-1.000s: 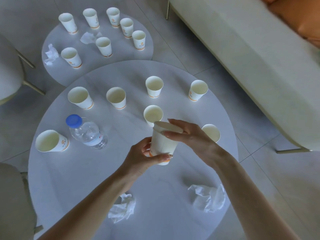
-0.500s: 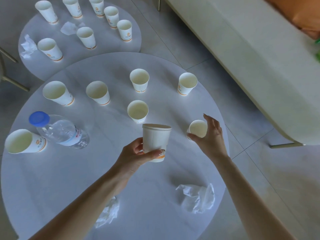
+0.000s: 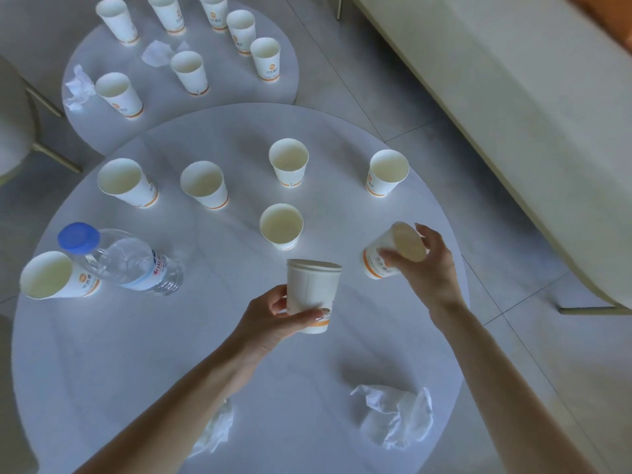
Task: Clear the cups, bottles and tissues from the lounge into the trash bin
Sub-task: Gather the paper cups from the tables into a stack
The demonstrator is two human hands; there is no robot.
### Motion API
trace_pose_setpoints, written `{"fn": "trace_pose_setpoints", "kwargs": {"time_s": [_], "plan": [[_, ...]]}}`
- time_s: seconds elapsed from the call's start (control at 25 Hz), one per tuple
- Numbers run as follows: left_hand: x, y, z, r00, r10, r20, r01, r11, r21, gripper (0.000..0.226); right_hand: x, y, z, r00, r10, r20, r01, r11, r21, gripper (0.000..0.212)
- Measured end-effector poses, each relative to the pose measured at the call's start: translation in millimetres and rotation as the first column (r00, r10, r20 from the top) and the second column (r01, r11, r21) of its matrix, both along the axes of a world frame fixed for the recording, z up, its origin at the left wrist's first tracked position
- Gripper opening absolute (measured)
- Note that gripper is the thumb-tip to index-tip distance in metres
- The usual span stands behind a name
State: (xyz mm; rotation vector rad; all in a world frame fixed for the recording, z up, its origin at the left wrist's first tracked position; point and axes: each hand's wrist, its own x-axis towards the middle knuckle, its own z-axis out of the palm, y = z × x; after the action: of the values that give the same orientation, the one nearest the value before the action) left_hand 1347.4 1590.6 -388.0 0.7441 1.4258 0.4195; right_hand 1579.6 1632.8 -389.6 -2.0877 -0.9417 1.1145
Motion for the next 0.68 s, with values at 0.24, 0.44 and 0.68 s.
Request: {"fn": "trace_pose_setpoints", "kwargs": {"time_s": [0.24,0.44,0.68], "plan": [[1,5,19,1.0,-0.006,-0.01,0.006,0.998,0.056,0.061,-26,29,68,0.893,0.192,-0.407,-0.171,0.981,0.088,0.071],[-1,6,30,0.999,0.034,0.024,-0.036,0.995,0.09,0.057,-52,34,78,0.879,0.293,-0.375,-0.292,0.954,0.062,0.084],[-19,4,37,0.997,0.077,0.012,-0.078,0.99,0.117,0.052,-74,32,81,0.856,0.362,-0.368,-0.37,0.928,0.053,0.09]]}}
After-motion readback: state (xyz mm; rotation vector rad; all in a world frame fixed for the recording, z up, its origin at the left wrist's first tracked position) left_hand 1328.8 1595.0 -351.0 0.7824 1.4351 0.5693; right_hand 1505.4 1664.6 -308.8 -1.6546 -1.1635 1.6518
